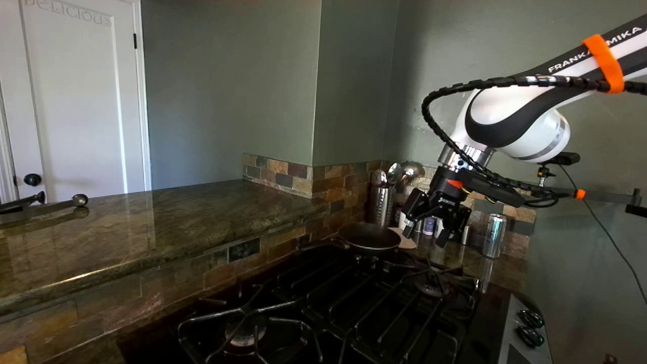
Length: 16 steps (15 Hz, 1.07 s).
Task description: Move the black pan forwards.
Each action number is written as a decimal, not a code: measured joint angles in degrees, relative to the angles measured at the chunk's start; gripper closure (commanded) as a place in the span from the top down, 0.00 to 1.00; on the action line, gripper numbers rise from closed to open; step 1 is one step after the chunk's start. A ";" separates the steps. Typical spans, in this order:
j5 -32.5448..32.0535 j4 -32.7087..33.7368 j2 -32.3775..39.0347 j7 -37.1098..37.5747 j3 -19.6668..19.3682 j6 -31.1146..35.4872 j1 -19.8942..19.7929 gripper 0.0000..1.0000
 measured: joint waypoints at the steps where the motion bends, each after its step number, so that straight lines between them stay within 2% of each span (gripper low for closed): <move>1: -0.09 0.26 0.55 -0.64 -0.73 0.23 -0.69 1.00; 12: -0.09 0.40 0.70 -0.61 -0.21 0.23 -0.20 1.00; 16: -1.58 2.48 4.47 1.65 -1.19 2.21 -3.19 1.00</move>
